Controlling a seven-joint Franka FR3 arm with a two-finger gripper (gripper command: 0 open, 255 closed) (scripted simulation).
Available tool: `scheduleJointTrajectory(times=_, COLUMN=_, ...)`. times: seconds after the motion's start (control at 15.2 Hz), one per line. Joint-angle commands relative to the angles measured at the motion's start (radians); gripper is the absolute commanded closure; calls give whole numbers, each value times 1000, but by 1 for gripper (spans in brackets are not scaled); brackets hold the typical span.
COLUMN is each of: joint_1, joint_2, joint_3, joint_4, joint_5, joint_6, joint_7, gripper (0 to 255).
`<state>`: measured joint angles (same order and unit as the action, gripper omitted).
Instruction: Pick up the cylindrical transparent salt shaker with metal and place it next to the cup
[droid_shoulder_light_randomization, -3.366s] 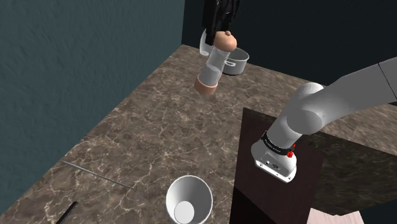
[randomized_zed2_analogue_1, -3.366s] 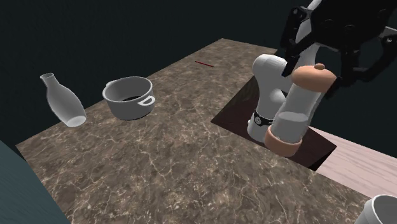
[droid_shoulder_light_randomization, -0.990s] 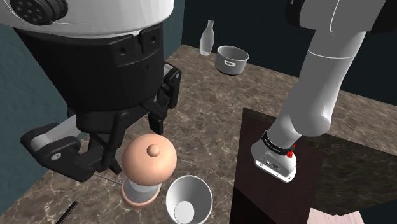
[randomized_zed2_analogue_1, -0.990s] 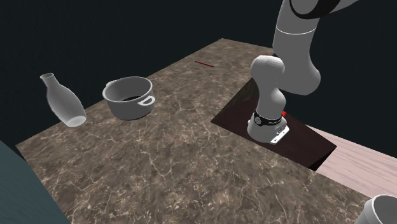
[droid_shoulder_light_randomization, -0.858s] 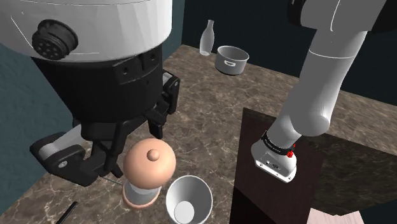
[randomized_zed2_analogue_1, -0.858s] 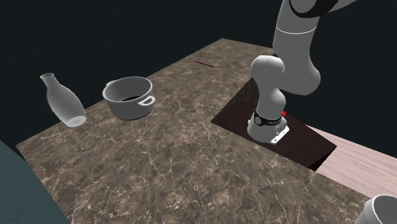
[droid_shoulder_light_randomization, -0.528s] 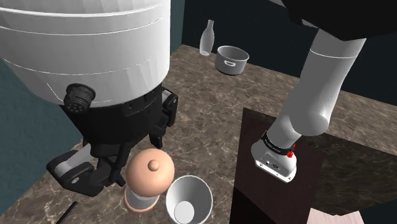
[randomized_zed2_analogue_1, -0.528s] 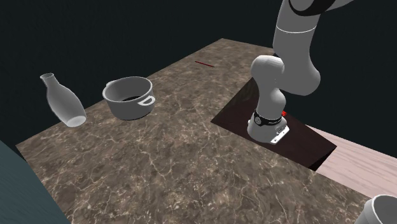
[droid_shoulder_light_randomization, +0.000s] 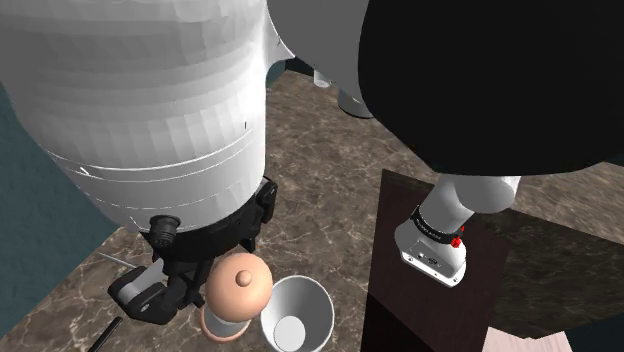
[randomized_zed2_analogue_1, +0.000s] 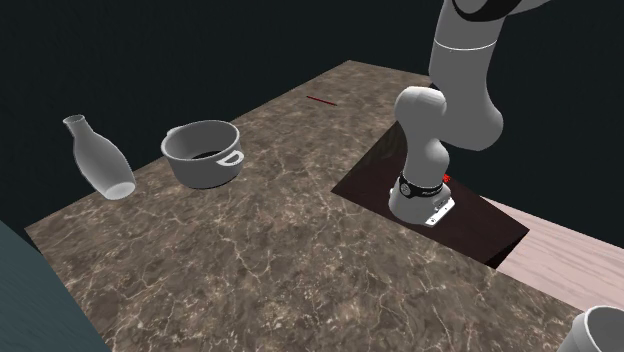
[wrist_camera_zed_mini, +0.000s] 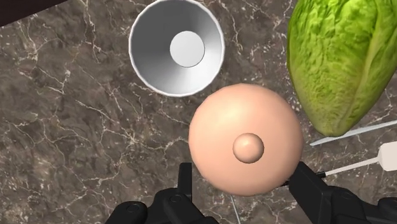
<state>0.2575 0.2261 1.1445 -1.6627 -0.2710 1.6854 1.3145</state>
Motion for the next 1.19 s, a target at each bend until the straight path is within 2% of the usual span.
scheduleJointTrajectory(times=0.0, joint_1=-2, joint_2=3, joint_3=-2, joint_4=-26, joint_5=-4, joint_6=28, joint_7=4, gripper=255)
scheduleJointTrajectory(times=1.12, joint_1=18, joint_2=66, joint_3=-39, joint_4=-205, joint_5=-76, joint_6=230, joint_7=64, gripper=255)
